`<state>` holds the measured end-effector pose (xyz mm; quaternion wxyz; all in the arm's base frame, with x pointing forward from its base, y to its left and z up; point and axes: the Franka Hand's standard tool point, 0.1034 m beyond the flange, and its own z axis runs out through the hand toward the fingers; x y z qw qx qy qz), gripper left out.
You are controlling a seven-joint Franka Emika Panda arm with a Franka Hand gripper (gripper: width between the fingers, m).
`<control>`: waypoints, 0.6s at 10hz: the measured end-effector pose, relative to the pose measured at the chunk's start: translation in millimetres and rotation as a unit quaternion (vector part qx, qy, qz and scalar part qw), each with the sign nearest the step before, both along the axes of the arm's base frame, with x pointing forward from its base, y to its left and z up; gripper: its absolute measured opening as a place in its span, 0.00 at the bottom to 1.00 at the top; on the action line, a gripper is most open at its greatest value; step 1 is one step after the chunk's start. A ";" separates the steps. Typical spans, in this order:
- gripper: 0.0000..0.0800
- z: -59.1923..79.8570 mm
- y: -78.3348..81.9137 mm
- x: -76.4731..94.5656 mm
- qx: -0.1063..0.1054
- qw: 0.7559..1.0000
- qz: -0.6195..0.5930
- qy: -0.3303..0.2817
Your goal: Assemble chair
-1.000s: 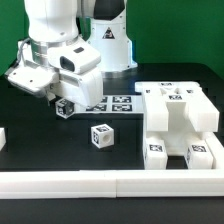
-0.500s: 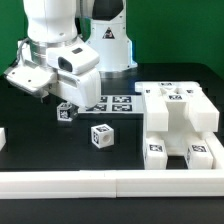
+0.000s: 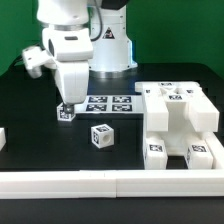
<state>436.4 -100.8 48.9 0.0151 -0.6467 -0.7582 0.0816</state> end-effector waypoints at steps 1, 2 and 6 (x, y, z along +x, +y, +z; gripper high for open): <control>0.81 1.3 1.6 1.7 -0.002 1.000 -0.030 -0.006; 0.81 0.1 2.1 1.0 -0.007 0.997 -0.071 -0.009; 0.81 -3.7 -18.9 -2.1 -0.018 0.957 -0.288 -0.015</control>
Offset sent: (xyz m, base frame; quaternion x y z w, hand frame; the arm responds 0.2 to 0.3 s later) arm 0.0000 0.0000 0.0000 0.0000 0.0000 0.1296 0.9916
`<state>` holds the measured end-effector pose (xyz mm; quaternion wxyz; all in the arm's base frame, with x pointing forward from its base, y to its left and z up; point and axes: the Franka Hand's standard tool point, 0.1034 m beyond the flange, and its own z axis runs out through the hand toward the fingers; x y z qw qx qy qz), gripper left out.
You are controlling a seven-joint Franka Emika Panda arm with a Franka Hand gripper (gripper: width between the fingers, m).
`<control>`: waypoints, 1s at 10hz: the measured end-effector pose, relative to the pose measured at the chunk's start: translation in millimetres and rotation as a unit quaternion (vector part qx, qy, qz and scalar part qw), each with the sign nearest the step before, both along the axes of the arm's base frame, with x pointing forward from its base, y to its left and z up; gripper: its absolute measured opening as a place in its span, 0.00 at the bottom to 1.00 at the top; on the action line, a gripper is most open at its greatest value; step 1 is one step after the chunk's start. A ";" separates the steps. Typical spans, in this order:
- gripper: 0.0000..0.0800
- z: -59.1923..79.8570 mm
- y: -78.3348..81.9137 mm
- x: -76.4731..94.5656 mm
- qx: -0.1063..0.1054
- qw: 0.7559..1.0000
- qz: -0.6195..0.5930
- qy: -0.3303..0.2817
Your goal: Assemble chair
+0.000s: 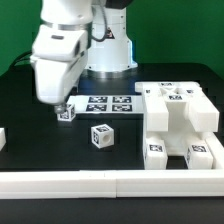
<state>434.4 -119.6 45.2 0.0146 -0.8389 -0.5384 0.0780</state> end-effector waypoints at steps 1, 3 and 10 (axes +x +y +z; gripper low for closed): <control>0.81 -0.6 -5.5 -5.3 0.000 0.995 -0.099 0.010; 0.81 5.3 -10.2 4.8 -0.002 0.984 -0.174 0.031; 0.81 -2.3 7.0 11.2 -0.058 0.836 -0.536 0.101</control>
Offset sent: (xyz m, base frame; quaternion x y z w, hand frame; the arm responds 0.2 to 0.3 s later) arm 0.0000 0.0000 0.0000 0.0000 0.0000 0.1938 0.9810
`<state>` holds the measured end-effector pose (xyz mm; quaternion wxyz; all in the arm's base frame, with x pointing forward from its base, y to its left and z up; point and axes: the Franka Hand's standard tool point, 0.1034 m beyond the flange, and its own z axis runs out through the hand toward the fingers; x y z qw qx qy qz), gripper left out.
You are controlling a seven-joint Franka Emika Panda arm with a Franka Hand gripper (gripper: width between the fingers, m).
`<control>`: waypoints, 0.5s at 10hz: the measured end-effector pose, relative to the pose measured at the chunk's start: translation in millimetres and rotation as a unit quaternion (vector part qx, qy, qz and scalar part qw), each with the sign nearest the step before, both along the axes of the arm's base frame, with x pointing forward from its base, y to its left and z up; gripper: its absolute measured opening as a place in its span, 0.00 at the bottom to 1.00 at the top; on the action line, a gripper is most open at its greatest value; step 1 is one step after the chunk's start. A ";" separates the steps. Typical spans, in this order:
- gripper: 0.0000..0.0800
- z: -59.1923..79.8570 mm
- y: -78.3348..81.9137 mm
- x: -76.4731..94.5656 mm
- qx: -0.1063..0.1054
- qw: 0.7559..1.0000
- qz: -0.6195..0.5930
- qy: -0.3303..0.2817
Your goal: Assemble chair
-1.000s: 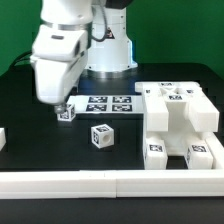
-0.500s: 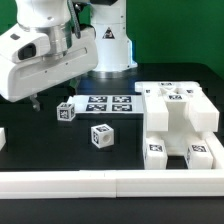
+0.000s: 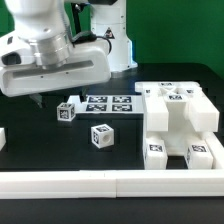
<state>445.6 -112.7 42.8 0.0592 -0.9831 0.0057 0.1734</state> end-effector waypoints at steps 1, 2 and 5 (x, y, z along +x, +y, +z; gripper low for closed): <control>0.81 -0.6 1.9 -0.7 -0.008 1.000 -0.025 0.004; 0.81 -0.8 3.7 -0.3 -0.017 0.998 -0.057 0.008; 0.81 -5.4 -9.3 -20.0 -0.010 0.992 -0.092 0.088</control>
Offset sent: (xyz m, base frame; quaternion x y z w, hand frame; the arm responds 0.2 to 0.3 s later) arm -0.0176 -0.0353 -0.0145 0.0024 -0.0864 0.1238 0.9885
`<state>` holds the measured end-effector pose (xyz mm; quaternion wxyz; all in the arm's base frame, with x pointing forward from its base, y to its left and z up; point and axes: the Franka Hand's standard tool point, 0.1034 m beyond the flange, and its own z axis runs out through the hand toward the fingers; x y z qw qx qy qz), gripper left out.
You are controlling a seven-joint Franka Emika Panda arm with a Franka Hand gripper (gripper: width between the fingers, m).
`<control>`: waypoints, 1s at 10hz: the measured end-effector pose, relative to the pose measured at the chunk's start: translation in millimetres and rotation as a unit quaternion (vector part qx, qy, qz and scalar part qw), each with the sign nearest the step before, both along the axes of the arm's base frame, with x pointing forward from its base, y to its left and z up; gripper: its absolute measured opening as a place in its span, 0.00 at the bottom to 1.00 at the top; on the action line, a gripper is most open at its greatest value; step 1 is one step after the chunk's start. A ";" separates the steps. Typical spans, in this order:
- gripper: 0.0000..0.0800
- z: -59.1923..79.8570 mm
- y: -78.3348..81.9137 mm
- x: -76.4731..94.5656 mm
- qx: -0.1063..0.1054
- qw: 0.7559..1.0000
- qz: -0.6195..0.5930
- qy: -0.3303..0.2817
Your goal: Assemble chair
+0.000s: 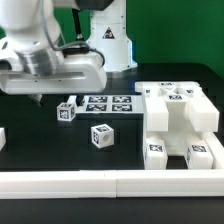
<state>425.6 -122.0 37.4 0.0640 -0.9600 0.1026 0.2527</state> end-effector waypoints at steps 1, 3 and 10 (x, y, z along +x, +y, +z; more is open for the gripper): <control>0.81 -0.6 -1.9 4.0 0.004 1.000 0.000 0.013; 0.81 -2.2 15.3 1.4 0.008 0.998 0.016 0.056; 0.81 -18.9 -6.7 -2.7 0.069 0.959 0.007 0.276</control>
Offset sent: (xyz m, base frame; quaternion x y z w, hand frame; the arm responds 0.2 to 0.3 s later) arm 0.0000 0.0000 0.0000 0.0000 -0.1938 0.0000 0.9810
